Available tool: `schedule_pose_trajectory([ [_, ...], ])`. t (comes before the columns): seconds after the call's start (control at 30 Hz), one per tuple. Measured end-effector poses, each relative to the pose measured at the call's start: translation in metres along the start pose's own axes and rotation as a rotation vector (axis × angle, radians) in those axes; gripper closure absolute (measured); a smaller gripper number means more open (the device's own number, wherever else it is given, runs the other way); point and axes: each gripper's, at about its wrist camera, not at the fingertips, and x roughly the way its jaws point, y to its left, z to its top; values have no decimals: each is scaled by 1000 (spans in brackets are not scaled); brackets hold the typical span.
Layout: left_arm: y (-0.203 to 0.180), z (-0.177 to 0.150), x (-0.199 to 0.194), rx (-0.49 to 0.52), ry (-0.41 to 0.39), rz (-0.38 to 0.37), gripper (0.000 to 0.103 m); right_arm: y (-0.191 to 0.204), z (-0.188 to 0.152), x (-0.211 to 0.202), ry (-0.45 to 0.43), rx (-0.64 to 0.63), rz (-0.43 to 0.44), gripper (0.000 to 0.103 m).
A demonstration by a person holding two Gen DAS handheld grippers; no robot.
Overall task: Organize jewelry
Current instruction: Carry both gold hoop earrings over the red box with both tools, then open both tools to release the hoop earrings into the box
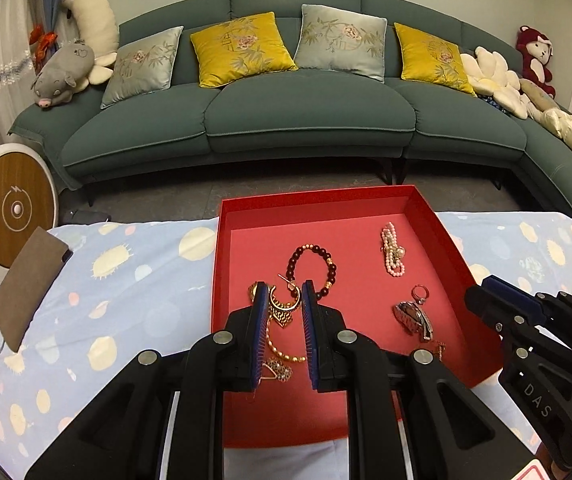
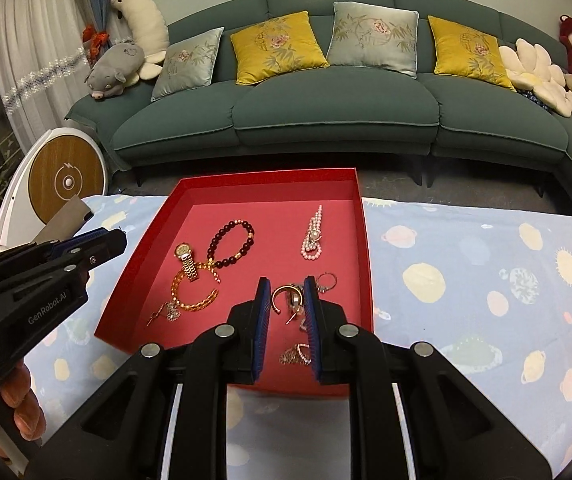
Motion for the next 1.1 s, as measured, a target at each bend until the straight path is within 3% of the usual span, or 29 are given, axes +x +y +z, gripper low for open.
schedule_pose_trajectory([
  [0.53, 4, 10, 58, -31, 23, 20, 89, -6, 24, 54, -7, 21, 7, 87],
  [1.1, -6, 12, 69, -37, 18, 9, 89, -4, 26, 68, -15, 10, -3, 87],
])
